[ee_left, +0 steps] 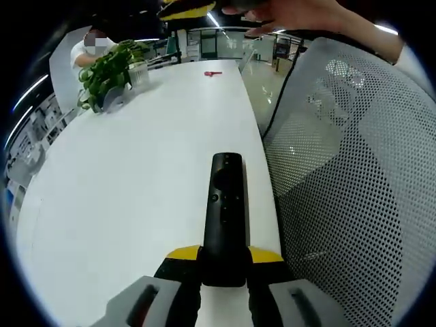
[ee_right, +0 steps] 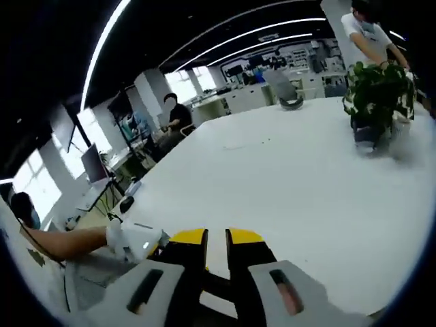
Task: Press the specified remote control buttons in sequence, fully releasing each button before pressing the next.
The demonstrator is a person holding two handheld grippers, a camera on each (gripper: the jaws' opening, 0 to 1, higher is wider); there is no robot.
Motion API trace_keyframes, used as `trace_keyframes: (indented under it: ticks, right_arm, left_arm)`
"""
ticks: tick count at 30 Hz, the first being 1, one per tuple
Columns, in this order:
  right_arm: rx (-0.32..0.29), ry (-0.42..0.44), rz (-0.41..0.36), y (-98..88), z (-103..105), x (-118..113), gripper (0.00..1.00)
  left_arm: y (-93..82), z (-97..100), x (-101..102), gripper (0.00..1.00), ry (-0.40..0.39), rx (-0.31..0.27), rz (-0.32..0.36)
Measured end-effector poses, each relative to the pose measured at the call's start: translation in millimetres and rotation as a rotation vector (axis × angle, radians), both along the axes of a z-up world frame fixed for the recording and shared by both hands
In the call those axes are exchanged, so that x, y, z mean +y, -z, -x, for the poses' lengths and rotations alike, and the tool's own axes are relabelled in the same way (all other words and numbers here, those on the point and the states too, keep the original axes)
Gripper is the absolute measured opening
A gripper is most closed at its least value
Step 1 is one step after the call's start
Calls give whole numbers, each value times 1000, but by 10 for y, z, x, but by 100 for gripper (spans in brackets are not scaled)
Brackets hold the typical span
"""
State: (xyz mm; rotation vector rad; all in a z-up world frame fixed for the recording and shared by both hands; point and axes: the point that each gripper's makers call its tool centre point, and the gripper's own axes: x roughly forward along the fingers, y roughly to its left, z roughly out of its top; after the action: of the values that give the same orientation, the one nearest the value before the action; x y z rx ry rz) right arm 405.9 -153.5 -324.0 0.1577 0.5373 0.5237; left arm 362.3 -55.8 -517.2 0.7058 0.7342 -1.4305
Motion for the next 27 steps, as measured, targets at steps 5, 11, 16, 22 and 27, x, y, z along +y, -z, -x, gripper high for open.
trace_keyframes:
  ticks: [5, 11, 16, 22, 27]
  right_arm:
    - [-94, 72, 71, -123, 88, -315, 21]
    - [-224, 160, 107, -319, 162, -538, 44]
    - [-280, 223, 171, -283, 216, -652, 66]
    - [-278, 295, 202, -174, 264, -818, 78]
    - [-273, 327, 211, -108, 271, -886, 78]
  left_arm:
    - [-2, 1, -1, 25, -2, -1, -2]
    - [-2, 1, -1, 25, -6, -4, -7]
    - [-2, 2, 1, 25, -11, -3, -7]
    - [-1, 2, 1, 25, -18, -4, -4]
    - [1, 0, 2, 25, -23, -3, 3]
